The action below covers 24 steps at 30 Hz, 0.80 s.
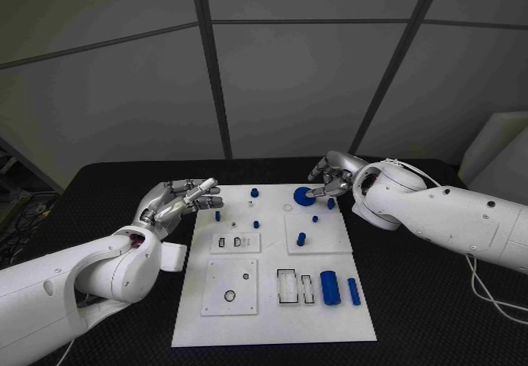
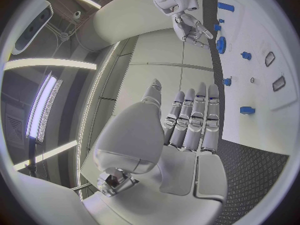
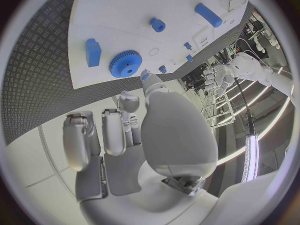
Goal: Assemble the parts on the task board
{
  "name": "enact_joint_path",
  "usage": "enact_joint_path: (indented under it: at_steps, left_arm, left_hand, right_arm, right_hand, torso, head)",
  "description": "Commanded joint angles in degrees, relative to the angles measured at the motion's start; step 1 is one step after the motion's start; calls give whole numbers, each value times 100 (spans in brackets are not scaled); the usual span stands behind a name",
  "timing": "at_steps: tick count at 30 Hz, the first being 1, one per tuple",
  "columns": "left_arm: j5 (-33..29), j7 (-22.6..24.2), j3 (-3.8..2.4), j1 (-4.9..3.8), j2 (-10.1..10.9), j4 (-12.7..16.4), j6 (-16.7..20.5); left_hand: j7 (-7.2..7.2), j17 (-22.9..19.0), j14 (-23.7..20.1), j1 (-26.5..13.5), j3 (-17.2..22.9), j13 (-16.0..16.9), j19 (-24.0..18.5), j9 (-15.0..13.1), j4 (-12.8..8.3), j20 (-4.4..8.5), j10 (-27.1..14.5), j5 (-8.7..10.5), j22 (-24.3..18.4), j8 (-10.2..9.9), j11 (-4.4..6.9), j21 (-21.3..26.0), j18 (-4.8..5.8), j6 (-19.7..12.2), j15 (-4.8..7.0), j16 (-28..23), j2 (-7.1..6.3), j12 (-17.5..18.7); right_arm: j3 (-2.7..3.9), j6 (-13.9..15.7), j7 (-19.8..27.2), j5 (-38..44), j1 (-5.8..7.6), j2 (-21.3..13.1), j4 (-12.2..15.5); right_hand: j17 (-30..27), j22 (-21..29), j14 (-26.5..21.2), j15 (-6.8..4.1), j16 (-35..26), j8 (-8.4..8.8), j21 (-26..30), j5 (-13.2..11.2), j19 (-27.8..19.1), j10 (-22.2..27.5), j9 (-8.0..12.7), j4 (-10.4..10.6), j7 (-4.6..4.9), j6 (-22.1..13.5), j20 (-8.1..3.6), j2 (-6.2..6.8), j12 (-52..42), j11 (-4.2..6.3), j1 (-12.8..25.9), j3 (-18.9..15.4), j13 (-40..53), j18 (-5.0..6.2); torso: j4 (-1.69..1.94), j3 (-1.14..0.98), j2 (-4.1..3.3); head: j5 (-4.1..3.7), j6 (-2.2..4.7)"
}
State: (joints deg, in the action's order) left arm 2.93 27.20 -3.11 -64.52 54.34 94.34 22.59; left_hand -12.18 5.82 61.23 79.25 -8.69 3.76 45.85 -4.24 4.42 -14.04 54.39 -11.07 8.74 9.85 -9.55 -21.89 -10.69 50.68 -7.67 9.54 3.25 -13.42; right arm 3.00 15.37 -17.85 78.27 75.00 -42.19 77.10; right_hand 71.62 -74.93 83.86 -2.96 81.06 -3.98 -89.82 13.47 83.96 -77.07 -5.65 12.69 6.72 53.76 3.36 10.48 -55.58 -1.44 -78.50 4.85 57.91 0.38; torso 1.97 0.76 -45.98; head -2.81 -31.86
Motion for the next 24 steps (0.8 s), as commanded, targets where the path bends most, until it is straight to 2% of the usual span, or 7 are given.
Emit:
enact_joint_path:
  at_steps: [1, 4, 10, 24]
  left_arm:
    - [-4, 16, -6, -9, -13, -9, -74]
    - [-4, 15, -6, -9, -21, -14, -77]
    - [-4, 14, -6, -9, -29, -19, -80]
    - [-4, 12, -6, -9, -16, -17, -70]
  left_hand:
    - [-23, 2, -42, -18, -18, -7, 34, 8, -23, 7, -11, 24, -6, -34, -33, -26, 24, 4, -4, -34, 54, 16]
    - [-23, 2, -40, -17, -20, -7, 34, 8, -27, 7, -10, 26, -7, -37, -33, -25, 24, 4, -4, -36, 55, 19]
    - [-23, 3, -40, -16, -20, -7, 34, 8, -29, 7, -10, 26, -7, -37, -33, -25, 24, 5, -4, -37, 57, 20]
    - [-23, 4, -37, -8, -19, -6, 34, 8, -38, 7, -9, 24, -10, -40, -33, -24, 24, 6, -4, -40, 63, 25]
  right_arm:
    - [5, -244, -136, -41, 7, 75, -87]
    - [5, -322, -141, 2, 4, 142, -154]
    - [3, -484, -159, 72, -3, 219, -236]
    - [1, -580, -188, 170, -17, 305, -362]
  right_hand:
    - [161, -1507, 323, 40, 90, 21, -18, -33, 604, -67, -11, 82, 1, -37, 53, -8, -255, -17, -103, -10, 250, -38]
    - [288, -1507, 337, 48, 161, 18, -18, -33, 604, -130, -25, 163, -1, -30, 60, -10, -558, -29, -171, -25, 543, -38]
    - [516, -1507, 367, 57, 282, 14, -18, -38, 604, -251, -53, 250, 1, 10, 68, -27, -1037, -37, -257, -44, 999, -38]
    - [583, -1507, 371, 63, 320, 13, -18, -36, 604, -312, -71, 278, 4, 32, 74, -67, -1288, -42, -326, -39, 1239, -38]
  torso:
    - [-5, 6, 2]
    - [-1, 11, 2]
    - [-4, 6, 4]
    - [-3, 6, 6]
  head:
    - [3, -7]
    - [-5, -20]
    - [4, -38]
    - [-8, -53]
